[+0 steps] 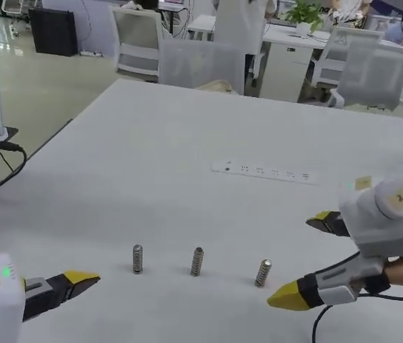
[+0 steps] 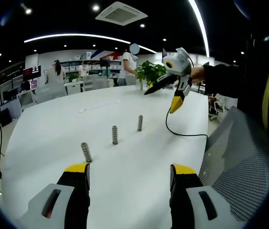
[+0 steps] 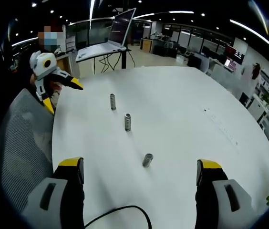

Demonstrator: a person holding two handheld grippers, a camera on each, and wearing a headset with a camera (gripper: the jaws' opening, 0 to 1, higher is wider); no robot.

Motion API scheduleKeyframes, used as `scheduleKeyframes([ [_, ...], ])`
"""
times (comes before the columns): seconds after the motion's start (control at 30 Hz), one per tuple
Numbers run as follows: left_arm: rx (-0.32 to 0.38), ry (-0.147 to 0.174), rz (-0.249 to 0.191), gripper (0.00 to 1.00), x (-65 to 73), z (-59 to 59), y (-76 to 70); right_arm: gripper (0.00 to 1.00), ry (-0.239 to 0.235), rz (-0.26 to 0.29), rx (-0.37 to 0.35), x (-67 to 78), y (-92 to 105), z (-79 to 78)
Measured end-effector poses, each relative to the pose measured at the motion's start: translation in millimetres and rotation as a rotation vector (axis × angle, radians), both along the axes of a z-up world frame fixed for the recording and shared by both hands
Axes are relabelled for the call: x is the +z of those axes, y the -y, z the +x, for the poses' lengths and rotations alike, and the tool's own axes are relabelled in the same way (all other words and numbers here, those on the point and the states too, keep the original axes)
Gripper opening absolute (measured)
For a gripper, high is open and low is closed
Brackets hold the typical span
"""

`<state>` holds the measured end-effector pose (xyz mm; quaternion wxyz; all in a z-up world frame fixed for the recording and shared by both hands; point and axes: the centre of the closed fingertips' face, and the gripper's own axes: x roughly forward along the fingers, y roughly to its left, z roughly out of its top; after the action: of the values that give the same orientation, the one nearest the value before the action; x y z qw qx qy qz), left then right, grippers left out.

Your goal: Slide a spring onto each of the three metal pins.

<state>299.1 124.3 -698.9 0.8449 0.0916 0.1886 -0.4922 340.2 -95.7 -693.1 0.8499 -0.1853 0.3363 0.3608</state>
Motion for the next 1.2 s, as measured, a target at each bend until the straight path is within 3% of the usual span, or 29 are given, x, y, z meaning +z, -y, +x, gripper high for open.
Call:
scheduleKeyframes([
  [0.67, 0.006, 0.008, 0.004, 0.65, 6.1, -9.8, -0.1, 0.97, -0.008, 0.041, -0.132, -11.8, 44.4, -57.4],
  [0.87, 0.017, 0.015, -0.009, 0.65, 9.4, -11.5, -1.8, 0.97, 0.001, 0.049, -0.161, -9.1, 49.6, -76.1],
  [1.2, 0.041, 0.024, -0.038, 0.66, 14.6, -12.6, -8.2, 0.97, 0.014, 0.082, -0.186, -6.6, 45.1, -89.4],
])
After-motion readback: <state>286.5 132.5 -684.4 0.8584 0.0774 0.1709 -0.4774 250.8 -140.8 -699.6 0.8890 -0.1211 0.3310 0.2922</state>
